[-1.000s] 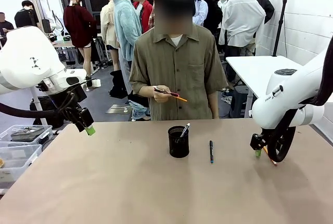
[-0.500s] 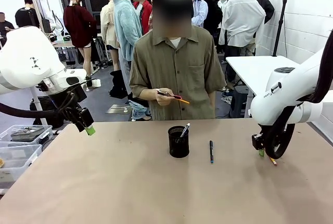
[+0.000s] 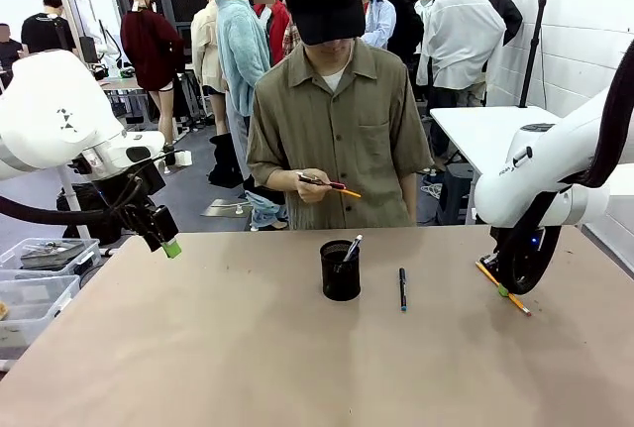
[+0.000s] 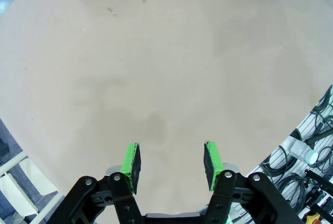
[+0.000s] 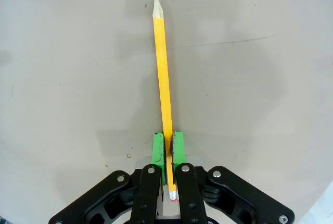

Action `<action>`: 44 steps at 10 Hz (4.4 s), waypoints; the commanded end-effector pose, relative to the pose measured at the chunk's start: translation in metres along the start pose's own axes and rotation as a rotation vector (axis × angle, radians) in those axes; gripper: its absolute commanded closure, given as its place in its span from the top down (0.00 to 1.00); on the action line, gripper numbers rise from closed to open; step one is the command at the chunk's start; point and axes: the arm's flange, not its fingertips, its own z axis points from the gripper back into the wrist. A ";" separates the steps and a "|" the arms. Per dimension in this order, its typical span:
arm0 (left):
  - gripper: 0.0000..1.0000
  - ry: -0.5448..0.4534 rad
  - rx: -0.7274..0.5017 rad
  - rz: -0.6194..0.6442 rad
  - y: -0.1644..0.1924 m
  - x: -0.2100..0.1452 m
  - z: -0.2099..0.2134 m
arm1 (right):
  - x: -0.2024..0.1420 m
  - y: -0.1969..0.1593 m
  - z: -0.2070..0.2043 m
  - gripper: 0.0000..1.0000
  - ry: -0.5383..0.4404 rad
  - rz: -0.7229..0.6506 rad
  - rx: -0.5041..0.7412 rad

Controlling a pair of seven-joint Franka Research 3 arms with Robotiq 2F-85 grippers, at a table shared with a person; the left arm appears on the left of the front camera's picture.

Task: Place the pens into the pen holder.
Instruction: Pick up a writing instrument from the table and place it into the Pen holder.

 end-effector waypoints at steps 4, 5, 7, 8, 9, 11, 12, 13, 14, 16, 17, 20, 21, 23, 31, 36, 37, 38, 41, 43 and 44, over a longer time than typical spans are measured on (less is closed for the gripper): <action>0.64 0.003 0.007 -0.002 0.000 0.000 0.001 | -0.036 0.013 0.045 0.00 -0.259 0.324 0.183; 0.64 0.003 0.007 -0.002 0.000 0.000 0.001 | -0.040 0.018 0.054 0.00 -0.336 0.413 0.224; 0.64 0.003 0.007 -0.002 0.000 0.000 0.001 | -0.043 0.033 0.062 0.00 -0.477 0.606 0.335; 0.64 0.003 0.007 -0.002 0.000 0.000 0.001 | -0.044 0.038 0.064 0.00 -0.556 0.708 0.404; 0.64 0.003 0.007 -0.002 0.000 0.000 0.001 | -0.044 0.044 0.065 0.00 -0.596 0.799 0.470; 0.64 0.003 0.007 -0.002 0.000 0.000 0.001 | -0.043 0.049 0.065 0.00 -0.667 0.940 0.592; 0.64 0.003 0.007 -0.002 0.000 0.000 0.001 | -0.040 0.049 0.063 0.00 -0.690 0.971 0.616; 0.64 0.003 0.007 -0.002 0.000 0.000 0.001 | -0.035 0.047 0.061 0.00 -0.736 1.045 0.664; 0.64 0.003 0.007 -0.002 0.000 0.000 0.001 | -0.030 0.045 0.058 0.00 -0.782 1.118 0.723; 0.64 0.003 0.007 -0.002 0.000 0.000 0.001 | -0.024 0.043 0.055 0.00 -0.823 1.213 0.797; 0.64 0.003 0.007 -0.002 0.000 0.000 0.001 | -0.024 0.040 0.053 0.00 -0.848 1.213 0.800; 0.64 0.003 0.007 -0.002 0.000 0.000 0.001 | -0.025 0.029 0.051 0.00 -0.908 1.181 0.814; 0.64 0.003 0.007 -0.002 0.000 0.000 0.001 | -0.038 0.016 0.055 0.00 -0.907 1.156 0.789; 0.64 0.003 0.007 -0.002 0.000 0.000 0.001 | -0.086 -0.035 0.074 0.00 -0.981 1.071 0.761; 0.64 0.003 0.007 -0.002 0.000 0.000 0.001 | -0.178 -0.090 0.091 0.00 -1.229 0.933 0.665; 0.64 0.003 0.007 -0.002 0.000 0.000 0.001 | -0.122 0.007 0.125 0.00 -1.389 0.937 0.603; 0.64 0.003 0.007 -0.002 0.000 0.000 0.001 | -0.112 0.026 0.126 0.00 -1.403 0.928 0.582; 0.64 0.003 0.007 -0.002 0.000 0.000 0.001 | -0.100 0.043 0.126 0.00 -1.437 0.951 0.601; 0.64 0.003 0.007 -0.002 0.000 0.000 0.001 | -0.099 0.047 0.134 0.00 -1.409 0.928 0.626; 0.64 0.003 0.007 -0.002 0.000 0.000 0.001 | -0.099 0.047 0.134 0.00 -1.409 0.928 0.626; 0.64 0.003 0.007 -0.002 0.000 0.000 0.001 | -0.092 0.059 0.132 0.00 -1.389 0.917 0.604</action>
